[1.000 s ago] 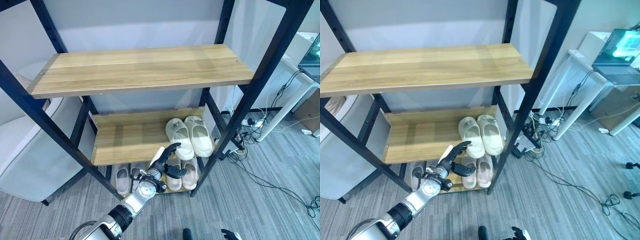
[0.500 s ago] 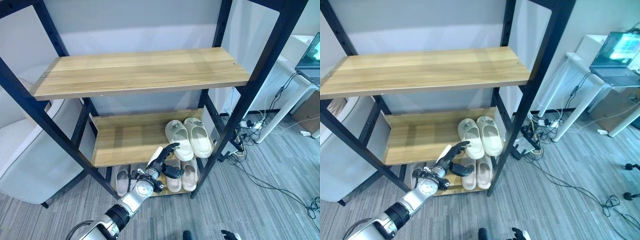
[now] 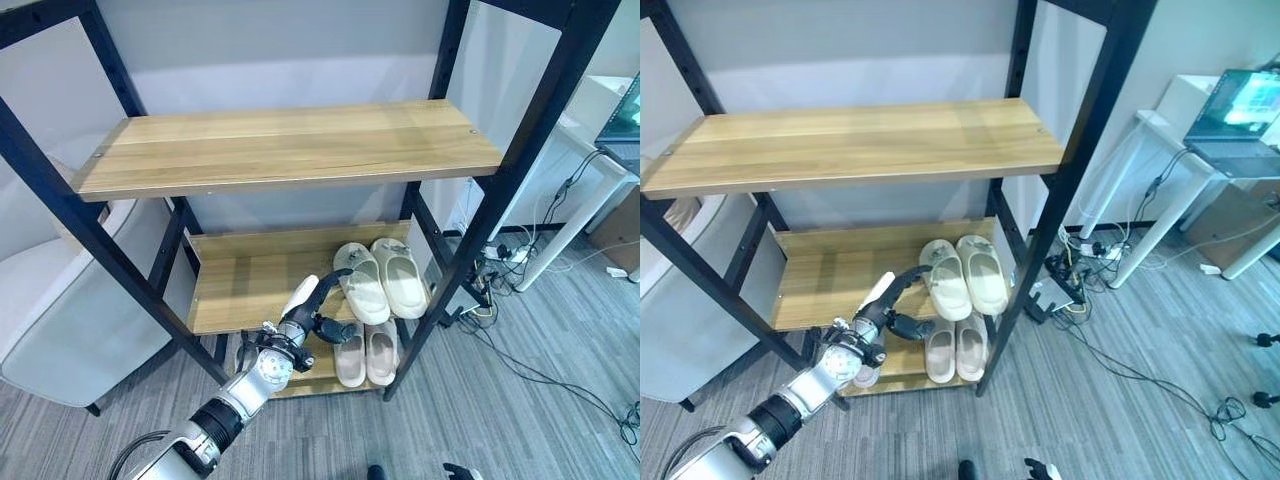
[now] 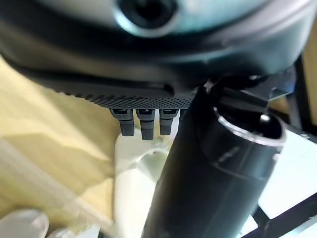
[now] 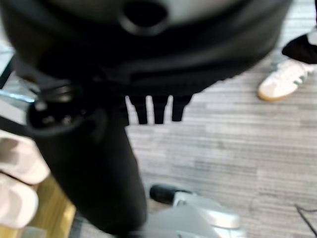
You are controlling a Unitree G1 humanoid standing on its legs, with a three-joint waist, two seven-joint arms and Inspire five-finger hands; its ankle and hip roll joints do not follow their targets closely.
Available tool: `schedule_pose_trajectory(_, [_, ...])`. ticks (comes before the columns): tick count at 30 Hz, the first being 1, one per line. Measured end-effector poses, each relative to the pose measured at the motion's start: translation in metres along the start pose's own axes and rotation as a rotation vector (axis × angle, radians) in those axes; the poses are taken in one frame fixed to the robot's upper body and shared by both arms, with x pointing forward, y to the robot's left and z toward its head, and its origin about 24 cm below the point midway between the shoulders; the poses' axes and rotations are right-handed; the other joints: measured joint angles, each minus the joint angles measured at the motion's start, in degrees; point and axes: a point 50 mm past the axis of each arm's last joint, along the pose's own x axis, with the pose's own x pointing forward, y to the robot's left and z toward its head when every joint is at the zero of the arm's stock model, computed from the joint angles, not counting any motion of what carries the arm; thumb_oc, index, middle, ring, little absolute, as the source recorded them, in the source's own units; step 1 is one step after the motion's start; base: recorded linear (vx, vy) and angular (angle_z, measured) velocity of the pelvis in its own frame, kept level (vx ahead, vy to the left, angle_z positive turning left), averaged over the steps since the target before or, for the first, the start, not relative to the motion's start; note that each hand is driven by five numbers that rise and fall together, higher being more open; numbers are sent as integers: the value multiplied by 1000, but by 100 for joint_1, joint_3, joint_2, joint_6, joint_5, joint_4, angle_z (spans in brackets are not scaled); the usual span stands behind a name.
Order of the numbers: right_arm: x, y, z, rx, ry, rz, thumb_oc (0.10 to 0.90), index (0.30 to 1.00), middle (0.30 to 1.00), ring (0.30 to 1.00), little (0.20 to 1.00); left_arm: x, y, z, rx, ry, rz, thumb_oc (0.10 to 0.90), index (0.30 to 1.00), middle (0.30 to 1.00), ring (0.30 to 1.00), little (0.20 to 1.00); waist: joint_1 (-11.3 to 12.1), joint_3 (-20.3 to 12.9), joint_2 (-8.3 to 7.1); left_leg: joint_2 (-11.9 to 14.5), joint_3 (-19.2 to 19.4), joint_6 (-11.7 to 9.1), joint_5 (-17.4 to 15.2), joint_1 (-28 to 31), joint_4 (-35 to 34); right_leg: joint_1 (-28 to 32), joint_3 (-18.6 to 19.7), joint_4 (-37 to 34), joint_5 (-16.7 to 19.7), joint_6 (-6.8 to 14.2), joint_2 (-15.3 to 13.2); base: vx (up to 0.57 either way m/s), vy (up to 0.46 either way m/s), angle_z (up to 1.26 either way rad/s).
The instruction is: Arrange the slippers neatly on the shoe rack.
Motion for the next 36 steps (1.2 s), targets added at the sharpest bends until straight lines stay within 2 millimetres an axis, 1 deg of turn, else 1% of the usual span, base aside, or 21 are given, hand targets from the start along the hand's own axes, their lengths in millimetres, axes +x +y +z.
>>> schedule_pose_trajectory(2, [-1, 0, -2, 4, 6, 1, 800, 900, 900, 900, 900, -4, 10, 12, -2, -68, 27, 800, 900, 900, 900, 900, -16, 4, 11, 4, -17, -6, 5, 39, -1, 47, -8, 0, -1, -1, 5, 0, 0, 0])
schedule_pose_trajectory(3, [0, -1, -3, 23, 15, -3, 800, 900, 900, 900, 900, -10, 20, 17, -13, -97, 51, 800, 900, 900, 900, 900, 38, 11, 27, 3, -31, -9, 2, 91, -4, 110, -20, 0, -12, 1, 5, -14, 7, 8])
schedule_pose_trajectory(4, [-1, 0, -6, 28, 21, -3, 800, 900, 900, 900, 900, -14, 25, 22, -29, -133, 72, 800, 900, 900, 900, 900, 53, 14, 38, 4, -49, -3, -8, 135, -11, 164, -33, -2, -27, -3, 4, -25, 8, 8])
schedule_pose_trajectory(6, [-2, -2, -10, 39, 34, -9, 800, 900, 900, 900, 900, -21, 37, 29, -51, -183, 112, 800, 900, 900, 900, 900, 189, 2, 56, 5, -66, -7, -24, 208, -16, 253, -67, -2, -63, -1, 1, -23, 5, 7])
schedule_pose_trajectory(7, [-2, -2, -10, 43, 37, -10, 800, 900, 900, 900, 900, -24, 40, 30, -49, -194, 120, 800, 900, 900, 900, 900, 184, 1, 57, 9, -67, -12, -43, 218, -16, 265, -70, -2, -87, -7, 3, -25, 7, 8])
schedule_pose_trajectory(8, [-2, -2, -12, 48, 43, -12, 800, 900, 900, 900, 900, -28, 44, 30, -50, -203, 128, 800, 900, 900, 900, 900, 258, -9, 77, 12, -91, 5, -55, 217, -17, 277, -98, -2, -104, 10, 4, -55, 21, 7])
schedule_pose_trajectory(10, [-2, -4, -12, 49, 44, -15, 800, 900, 900, 900, 900, -43, 51, 22, -60, -181, 139, 800, 900, 900, 900, 900, 300, -33, 112, 17, -118, 17, -61, 213, -18, 288, -115, -2, -106, 8, 8, -44, 20, 7])
schedule_pose_trajectory(12, [-2, -6, -14, 47, 52, -21, 800, 900, 900, 900, 900, -62, 51, 6, -84, -116, 138, 800, 900, 900, 900, 900, 321, -52, 141, 22, -180, 10, -56, 215, -18, 318, -166, -2, -122, 4, 10, -57, 20, 12])
schedule_pose_trajectory(14, [-2, -5, -14, 58, 57, -22, 800, 900, 900, 900, 900, -76, 46, -9, -89, -50, 117, 800, 900, 900, 900, 900, 461, -58, 149, 23, -208, 4, -50, 218, -17, 334, -193, -2, -122, 2, 14, -69, 13, 7])
schedule_pose_trajectory(15, [-2, -4, -13, 61, 54, -20, 800, 900, 900, 900, 900, -88, 43, -19, -108, 1, 106, 800, 900, 900, 900, 900, 465, -58, 149, 23, -217, 4, -51, 223, -17, 345, -206, -2, -127, 4, 12, -52, 6, 6])
schedule_pose_trajectory(16, [-2, -3, -13, 60, 52, -18, 800, 900, 900, 900, 900, -96, 39, -26, -143, 40, 98, 800, 900, 900, 900, 900, 537, -57, 148, 20, -232, 3, -49, 222, -16, 353, -225, -2, -127, 4, 9, -52, 6, 6])
schedule_pose_trajectory(18, [-2, -2, -12, 58, 49, -13, 800, 900, 900, 900, 900, -113, 30, -39, -221, 112, 70, 800, 900, 900, 900, 900, 633, -59, 136, 16, -236, -18, -36, 227, -16, 368, -238, -2, -130, 7, 5, -39, -2, 6])
schedule_pose_trajectory(20, [-2, 0, -9, 52, 40, -4, 800, 900, 900, 900, 900, -122, 24, -45, -286, 153, 56, 800, 900, 900, 900, 900, 684, -59, 130, 15, -242, -17, -36, 234, -15, 379, -255, -2, -132, 9, 2, -50, -6, 4])
schedule_pose_trajectory(21, [-1, 0, -8, 43, 34, 7, 800, 900, 900, 900, 900, -128, 18, -50, -334, 182, 38, 800, 900, 900, 900, 900, 766, -54, 115, 13, -252, -19, -34, 232, -16, 384, -259, -1, -131, 9, 3, -49, -6, 3])
schedule_pose_trajectory(23, [-1, 0, -7, 43, 32, 10, 800, 900, 900, 900, 900, -132, 15, -57, -359, 218, 25, 800, 900, 900, 900, 900, 767, -57, 108, 16, -282, -24, -30, 231, -15, 401, -301, -2, -132, 10, 5, -58, -10, 8])
schedule_pose_trajectory(25, [-1, 0, -7, 43, 30, 10, 800, 900, 900, 900, 900, -137, 10, -71, -366, 284, 19, 800, 900, 900, 900, 900, 765, -58, 106, 25, -318, -26, -30, 238, -16, 426, -322, -2, -135, 9, 13, -41, -3, 6])
schedule_pose_trajectory(28, [-1, 1, -7, 44, 30, 11, 800, 900, 900, 900, 900, -153, -1, -100, -406, 442, 24, 800, 900, 900, 900, 900, 754, -61, 94, 28, -337, -31, -28, 242, -16, 433, -322, -2, -139, 3, 21, -30, 6, 0])
schedule_pose_trajectory(30, [-1, 1, -7, 45, 32, 11, 800, 900, 900, 900, 900, -162, -4, -110, -432, 500, 19, 800, 900, 900, 900, 900, 759, -66, 77, 25, -342, -33, -27, 240, -16, 432, -323, -2, -139, 3, 21, 0, 0, 0])
schedule_pose_trajectory(31, [-2, 1, -8, 45, 33, 12, 800, 900, 900, 900, 900, -171, -10, -120, -469, 565, 34, 800, 900, 900, 900, 900, 753, -83, 58, 29, -341, -31, -29, 242, -17, 435, -322, -2, -142, 0, 19, 0, 0, 0])
schedule_pose_trajectory(34, [-2, 2, -9, 47, 38, 16, 800, 900, 900, 900, 900, -188, -22, -138, -516, 688, 75, 800, 900, 900, 900, 900, 759, -119, 1, 29, -344, -26, -30, 239, -16, 433, -325, -1, -145, -4, 19, 0, 0, 0])
schedule_pose_trajectory(36, [-2, 2, -7, 65, 26, 17, 800, 900, 900, 900, 900, -208, -33, -155, -529, 827, 100, 800, 900, 900, 900, 900, 743, -147, -55, 28, -344, -23, -32, 241, -15, 421, -325, -2, -149, -9, 19, 0, 0, 0])
